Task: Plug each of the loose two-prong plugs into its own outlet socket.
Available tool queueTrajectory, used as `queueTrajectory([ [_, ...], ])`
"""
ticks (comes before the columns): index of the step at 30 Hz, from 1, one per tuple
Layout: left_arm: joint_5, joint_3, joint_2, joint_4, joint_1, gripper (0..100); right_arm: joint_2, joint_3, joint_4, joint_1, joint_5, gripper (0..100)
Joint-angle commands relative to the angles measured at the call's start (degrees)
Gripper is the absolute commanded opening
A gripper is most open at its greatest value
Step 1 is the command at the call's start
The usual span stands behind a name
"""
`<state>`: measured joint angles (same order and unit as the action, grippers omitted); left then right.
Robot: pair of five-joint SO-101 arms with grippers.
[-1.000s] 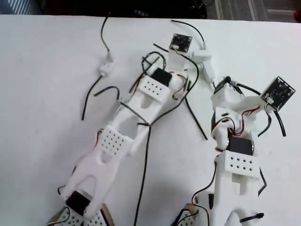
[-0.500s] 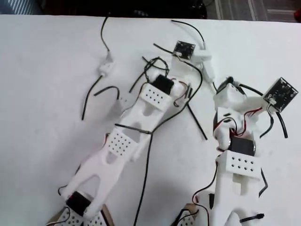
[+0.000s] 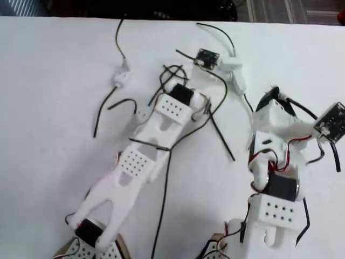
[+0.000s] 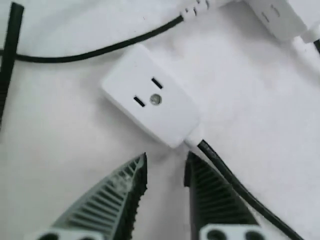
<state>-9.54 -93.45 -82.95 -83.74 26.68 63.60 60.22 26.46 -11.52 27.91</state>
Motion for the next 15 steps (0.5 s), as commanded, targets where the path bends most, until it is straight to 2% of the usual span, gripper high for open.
queueTrajectory([
  [1,10.37,-2.02,0.48,-1.76,-1.27,3,5.93,-0.44,2.95,-0.40,-0.09,1.7],
  [4,14.24,-2.02,0.66,-4.48,-1.27,3,8.84,0.88,3.12,-0.40,-0.18,1.7],
  [11,12.84,-2.29,4.88,-12.66,-1.63,3,9.80,1.67,2.07,-0.04,-0.26,1.7],
  [15,0.26,-2.11,8.92,-12.22,-1.36,5,9.80,1.76,1.98,-0.04,-0.26,1.7],
])
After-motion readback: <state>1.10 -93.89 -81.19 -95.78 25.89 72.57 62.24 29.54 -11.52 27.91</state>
